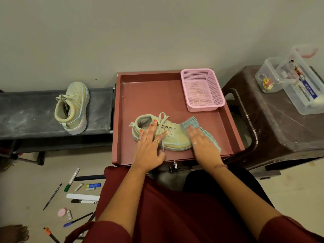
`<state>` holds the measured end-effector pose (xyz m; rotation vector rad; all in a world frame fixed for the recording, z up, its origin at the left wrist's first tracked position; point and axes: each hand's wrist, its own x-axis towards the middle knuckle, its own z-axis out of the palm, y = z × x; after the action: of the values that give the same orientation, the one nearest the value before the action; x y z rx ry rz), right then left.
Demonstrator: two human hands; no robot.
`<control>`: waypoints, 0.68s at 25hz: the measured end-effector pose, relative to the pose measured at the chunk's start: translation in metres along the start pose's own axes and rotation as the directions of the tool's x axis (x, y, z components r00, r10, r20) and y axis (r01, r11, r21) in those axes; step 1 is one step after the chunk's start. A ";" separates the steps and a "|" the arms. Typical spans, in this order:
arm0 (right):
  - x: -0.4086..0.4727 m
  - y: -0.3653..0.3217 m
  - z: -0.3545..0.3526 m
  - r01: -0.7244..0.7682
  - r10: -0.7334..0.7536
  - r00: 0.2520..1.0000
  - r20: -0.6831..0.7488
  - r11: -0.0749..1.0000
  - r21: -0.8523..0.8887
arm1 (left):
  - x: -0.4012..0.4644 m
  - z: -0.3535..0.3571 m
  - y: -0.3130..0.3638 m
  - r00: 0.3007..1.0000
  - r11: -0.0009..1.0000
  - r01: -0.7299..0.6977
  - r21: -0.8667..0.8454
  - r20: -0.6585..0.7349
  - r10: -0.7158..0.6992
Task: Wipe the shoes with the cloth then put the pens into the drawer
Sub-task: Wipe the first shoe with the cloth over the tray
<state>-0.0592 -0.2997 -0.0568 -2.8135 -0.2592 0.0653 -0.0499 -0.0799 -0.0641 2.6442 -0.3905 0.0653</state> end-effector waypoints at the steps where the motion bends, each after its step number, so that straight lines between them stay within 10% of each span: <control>1: 0.012 0.010 -0.001 -0.061 0.061 0.998 0.004 0.997 0.036 | 0.001 0.000 0.001 1.000 1.000 0.006 0.004 0.003 -0.006; 4: 0.042 0.004 0.000 -0.155 0.143 0.985 0.092 0.977 0.146 | 0.001 0.001 0.002 1.000 1.000 0.019 0.003 0.015 -0.019; 9: 0.000 -0.009 -0.001 0.097 -0.094 0.990 0.103 0.995 -0.021 | 0.000 0.000 0.002 1.000 1.000 0.016 -0.001 0.012 -0.016; 13: 0.025 0.006 -0.001 -0.152 0.132 0.986 0.106 0.964 0.219 | 0.001 0.000 0.000 1.000 1.000 0.019 0.008 0.013 -0.019; 17: 0.026 -0.026 0.015 0.021 -0.014 0.997 0.074 0.996 -0.092 | 0.001 0.000 0.000 1.000 1.000 0.010 0.008 0.028 -0.010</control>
<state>-0.0395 -0.2660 -0.0638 -2.9038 -0.3115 0.1565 -0.0495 -0.0803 -0.0636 2.6573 -0.3869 0.0266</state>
